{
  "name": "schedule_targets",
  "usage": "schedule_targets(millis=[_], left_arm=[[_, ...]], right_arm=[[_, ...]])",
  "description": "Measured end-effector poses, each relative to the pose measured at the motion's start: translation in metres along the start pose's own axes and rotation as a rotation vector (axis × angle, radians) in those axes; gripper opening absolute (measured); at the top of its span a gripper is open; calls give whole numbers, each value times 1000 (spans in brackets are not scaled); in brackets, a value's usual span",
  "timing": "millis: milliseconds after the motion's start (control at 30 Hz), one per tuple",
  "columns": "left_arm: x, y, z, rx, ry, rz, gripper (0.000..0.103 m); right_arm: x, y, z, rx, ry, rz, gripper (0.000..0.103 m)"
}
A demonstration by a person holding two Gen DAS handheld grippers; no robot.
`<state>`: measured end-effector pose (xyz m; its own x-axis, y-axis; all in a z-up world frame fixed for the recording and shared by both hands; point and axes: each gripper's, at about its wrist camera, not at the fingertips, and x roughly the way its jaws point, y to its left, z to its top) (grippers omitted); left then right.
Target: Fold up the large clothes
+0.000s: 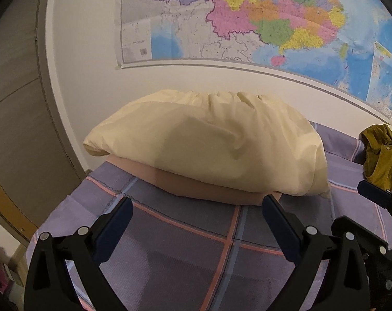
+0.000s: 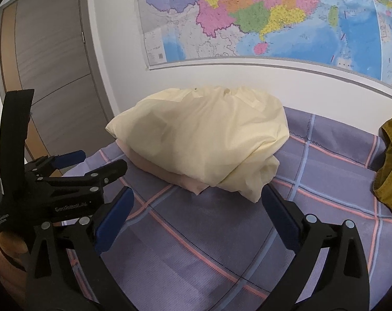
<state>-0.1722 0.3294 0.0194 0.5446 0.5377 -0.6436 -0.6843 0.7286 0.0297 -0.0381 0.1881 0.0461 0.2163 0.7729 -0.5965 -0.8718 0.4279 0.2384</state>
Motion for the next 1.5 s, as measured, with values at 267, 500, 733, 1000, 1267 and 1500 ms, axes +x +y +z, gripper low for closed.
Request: schedule_targets(millis=[267,500,733,1000,1267,1500], left_arm=[[1,-2,0,5,3,5,96],[2,-4,0,11,7,6,96],[1,-6,-1,14,8,10,96],[2,-5,-1,13,4,16,96],[2,-5,-1,16,5,13,96],[1,-4,-1,14,2,12,96]], right_arm=[[-2,0,-2,-1,-5,0,97],[-4,0,-3,0,-5,3,97],[-6,1,-3,6,2,4,97],[-5,0,-3,10,5,10,97],[-3,-1,-2,11,8,18,97],[-3,-1,-3,15,3,15,97]])
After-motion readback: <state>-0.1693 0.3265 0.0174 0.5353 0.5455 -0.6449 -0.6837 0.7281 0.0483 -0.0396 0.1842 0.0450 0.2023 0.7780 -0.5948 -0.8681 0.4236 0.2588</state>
